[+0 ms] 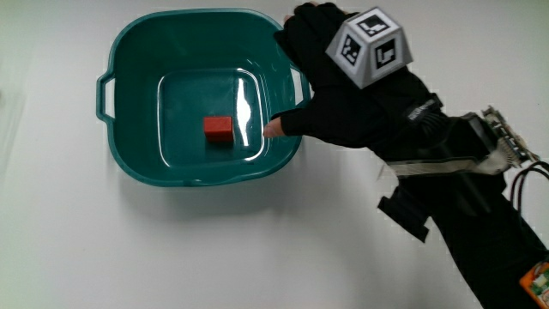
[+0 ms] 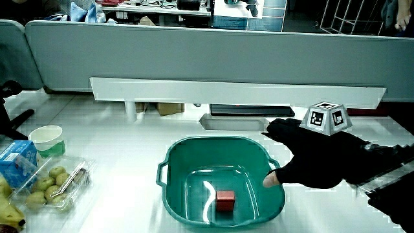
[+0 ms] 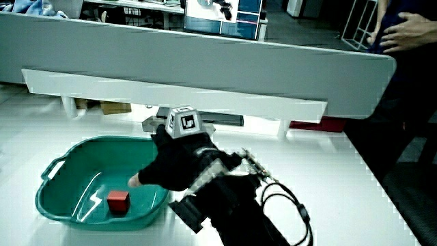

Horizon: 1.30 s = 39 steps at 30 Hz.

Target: Pick red block

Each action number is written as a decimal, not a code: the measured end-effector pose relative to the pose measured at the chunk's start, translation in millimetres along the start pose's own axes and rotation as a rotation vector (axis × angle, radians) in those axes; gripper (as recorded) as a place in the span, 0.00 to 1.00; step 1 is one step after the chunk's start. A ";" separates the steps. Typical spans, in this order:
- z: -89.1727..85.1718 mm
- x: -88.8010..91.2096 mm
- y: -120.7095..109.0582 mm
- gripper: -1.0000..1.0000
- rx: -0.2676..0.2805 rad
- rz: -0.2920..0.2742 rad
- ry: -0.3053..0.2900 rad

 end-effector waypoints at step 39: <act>-57.3 -68.0 77.6 0.50 -0.226 0.051 -0.067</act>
